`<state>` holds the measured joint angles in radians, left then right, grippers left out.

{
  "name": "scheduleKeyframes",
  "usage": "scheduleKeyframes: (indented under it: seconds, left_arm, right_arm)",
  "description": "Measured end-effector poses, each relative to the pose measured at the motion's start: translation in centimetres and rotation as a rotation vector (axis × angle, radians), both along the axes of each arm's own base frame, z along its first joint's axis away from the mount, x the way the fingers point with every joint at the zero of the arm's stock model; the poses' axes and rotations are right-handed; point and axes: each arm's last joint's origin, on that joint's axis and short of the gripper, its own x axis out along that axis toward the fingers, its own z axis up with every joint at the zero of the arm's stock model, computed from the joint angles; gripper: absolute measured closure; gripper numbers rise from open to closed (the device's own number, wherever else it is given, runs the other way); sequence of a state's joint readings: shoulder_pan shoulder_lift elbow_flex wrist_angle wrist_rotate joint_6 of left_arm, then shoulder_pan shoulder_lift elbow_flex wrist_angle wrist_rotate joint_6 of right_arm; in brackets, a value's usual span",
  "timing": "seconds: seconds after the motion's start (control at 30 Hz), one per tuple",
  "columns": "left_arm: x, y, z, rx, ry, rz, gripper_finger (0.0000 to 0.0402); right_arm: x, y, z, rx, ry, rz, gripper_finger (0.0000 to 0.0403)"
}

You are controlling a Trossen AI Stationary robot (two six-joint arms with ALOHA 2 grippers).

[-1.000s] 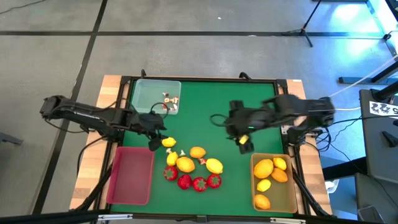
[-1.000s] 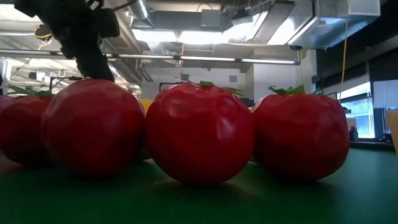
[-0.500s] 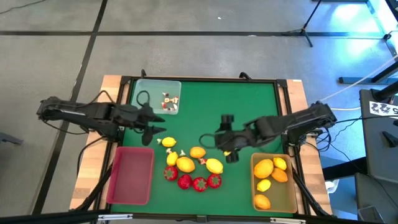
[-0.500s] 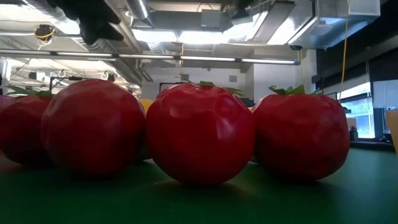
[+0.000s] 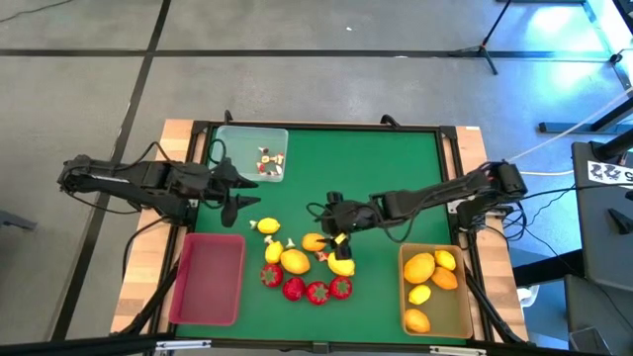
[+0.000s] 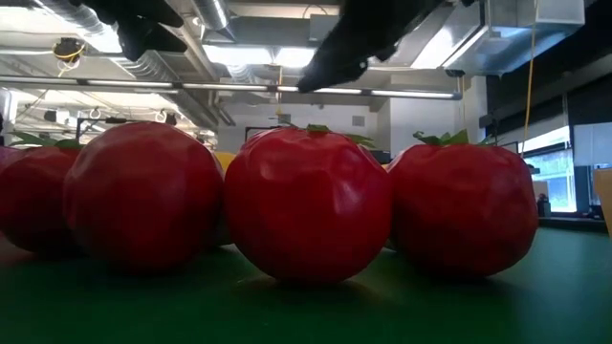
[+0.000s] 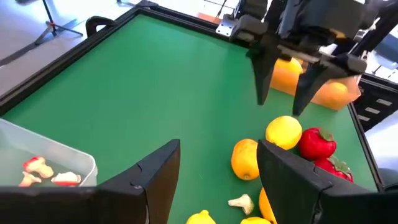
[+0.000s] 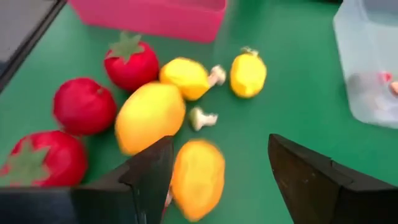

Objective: Sort produce into baskets
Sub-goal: Put the lemon into the orange bin

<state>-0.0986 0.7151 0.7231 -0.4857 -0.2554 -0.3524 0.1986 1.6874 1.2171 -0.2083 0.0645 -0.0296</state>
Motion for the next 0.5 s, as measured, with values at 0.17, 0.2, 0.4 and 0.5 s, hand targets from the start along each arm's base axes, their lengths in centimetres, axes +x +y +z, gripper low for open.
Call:
scheduleKeyframes:
  seconds: [0.17, 0.2, 0.4, 0.5]
  left_arm:
    - [0.0, 0.0, 0.0, 0.016, 0.0, -0.006, 0.0193]
    - [0.0, 0.0, 0.0, 0.016, -0.001, -0.005, 0.0193]
    - [0.0, 0.0, 0.0, 0.016, 0.004, -0.004, 0.0193]
    - [0.0, 0.0, 0.0, 0.017, 0.007, -0.004, 0.0193]
  right_arm:
    - [1.3, 0.3, -2.6, -0.022, 0.031, -0.006, 0.0146]
    - [1.5, 0.3, -3.0, -0.023, 0.043, -0.003, 0.0146]
    - [2.2, 0.1, -5.0, -0.037, 0.082, -0.016, 0.0127]
    - [2.5, -0.1, -5.5, -0.02, 0.082, -0.029, 0.0095]
